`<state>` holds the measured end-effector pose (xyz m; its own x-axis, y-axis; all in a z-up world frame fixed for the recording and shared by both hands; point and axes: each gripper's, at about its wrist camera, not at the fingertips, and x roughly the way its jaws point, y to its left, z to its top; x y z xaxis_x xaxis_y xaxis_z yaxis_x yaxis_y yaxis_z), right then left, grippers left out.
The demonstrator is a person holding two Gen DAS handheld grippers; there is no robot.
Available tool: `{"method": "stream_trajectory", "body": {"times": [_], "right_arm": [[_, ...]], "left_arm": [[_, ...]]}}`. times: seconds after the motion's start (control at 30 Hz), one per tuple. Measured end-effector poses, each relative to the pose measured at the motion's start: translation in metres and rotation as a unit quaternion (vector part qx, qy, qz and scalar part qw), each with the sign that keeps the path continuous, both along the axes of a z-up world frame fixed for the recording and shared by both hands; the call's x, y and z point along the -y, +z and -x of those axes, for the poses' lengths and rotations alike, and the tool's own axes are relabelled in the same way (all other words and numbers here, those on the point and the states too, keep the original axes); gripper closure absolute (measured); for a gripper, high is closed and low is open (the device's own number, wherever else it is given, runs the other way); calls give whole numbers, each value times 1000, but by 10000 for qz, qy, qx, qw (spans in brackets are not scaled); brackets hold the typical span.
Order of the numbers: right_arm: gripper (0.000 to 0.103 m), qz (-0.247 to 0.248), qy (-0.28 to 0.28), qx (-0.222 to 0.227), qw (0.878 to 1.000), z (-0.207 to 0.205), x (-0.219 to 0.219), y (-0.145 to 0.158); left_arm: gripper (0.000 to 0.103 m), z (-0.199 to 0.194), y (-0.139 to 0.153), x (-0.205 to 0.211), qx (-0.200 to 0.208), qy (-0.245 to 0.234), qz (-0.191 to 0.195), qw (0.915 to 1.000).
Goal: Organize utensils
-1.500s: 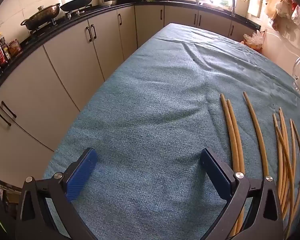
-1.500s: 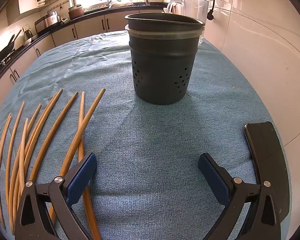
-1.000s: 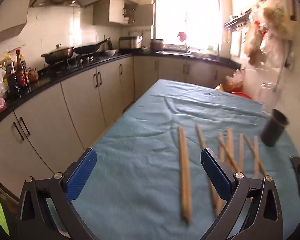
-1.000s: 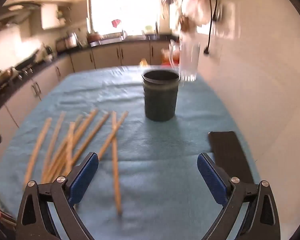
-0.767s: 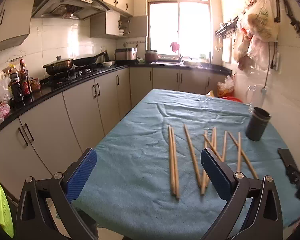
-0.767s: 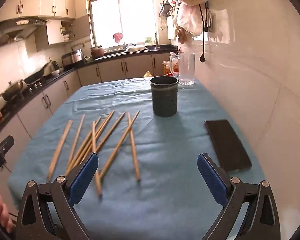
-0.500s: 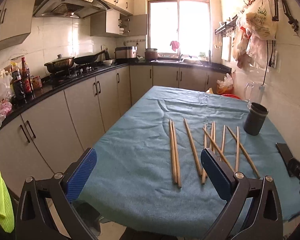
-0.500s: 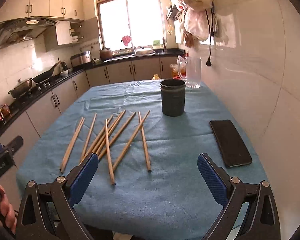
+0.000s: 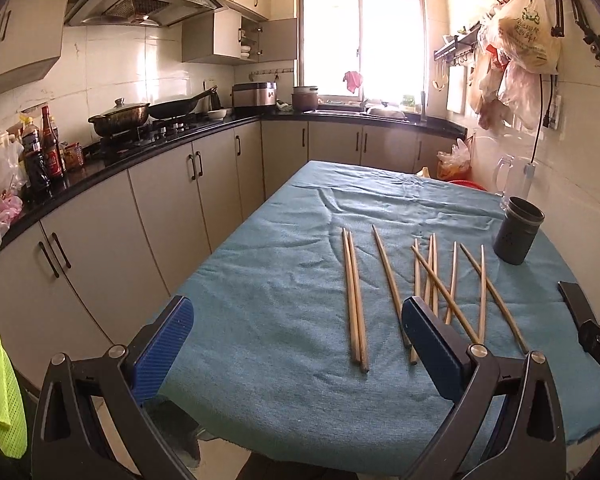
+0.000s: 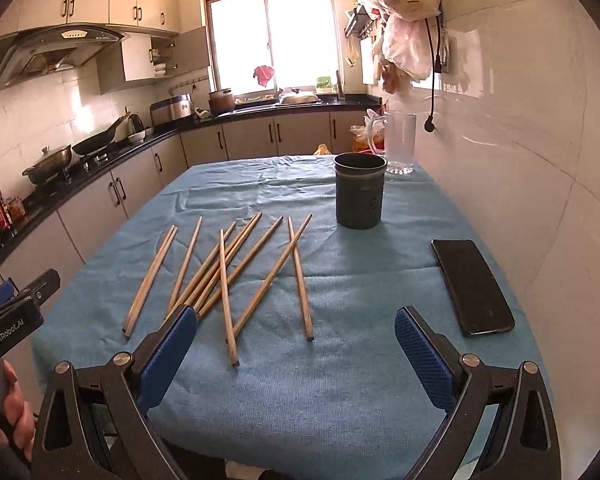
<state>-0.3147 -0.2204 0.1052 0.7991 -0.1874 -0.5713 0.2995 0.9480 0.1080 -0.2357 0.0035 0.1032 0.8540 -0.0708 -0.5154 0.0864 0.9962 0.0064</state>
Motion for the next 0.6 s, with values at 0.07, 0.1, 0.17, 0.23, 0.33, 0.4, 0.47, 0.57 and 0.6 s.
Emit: {"method": "stream_trajectory", "body": {"times": [0.07, 0.1, 0.17, 0.23, 0.33, 0.4, 0.47, 0.57, 0.6], "right_arm": [[2, -16, -6, 5, 10000, 0, 1, 0], [2, -12, -2, -1, 10000, 0, 0, -1], [2, 2, 10, -10, 10000, 0, 1, -1], [2, 16, 26, -20, 10000, -1, 1, -1], [2, 2, 33, -42, 10000, -1, 0, -2], [2, -12, 28, -59, 10000, -1, 0, -2], [2, -24, 33, -64, 10000, -1, 0, -3], [2, -12, 53, -78, 10000, -2, -1, -4], [2, -9, 67, -83, 9999, -2, -2, -4]], "left_arm": [[0, 0, -1, 1, -6, 7, -3, 10000], [0, 0, -1, 1, -13, 9, -1, 10000], [0, 0, -1, 2, -37, 9, -1, 10000], [0, -1, 0, 1, -63, 15, -8, 10000], [0, -3, -1, 0, -107, 12, -3, 9999], [0, -3, -1, 0, -134, 12, -8, 9999], [0, -4, -2, 0, -150, 10, -11, 9999], [0, -4, -3, 0, -160, 3, -10, 9999], [0, -5, -3, 0, -171, 0, -15, 9999]]}}
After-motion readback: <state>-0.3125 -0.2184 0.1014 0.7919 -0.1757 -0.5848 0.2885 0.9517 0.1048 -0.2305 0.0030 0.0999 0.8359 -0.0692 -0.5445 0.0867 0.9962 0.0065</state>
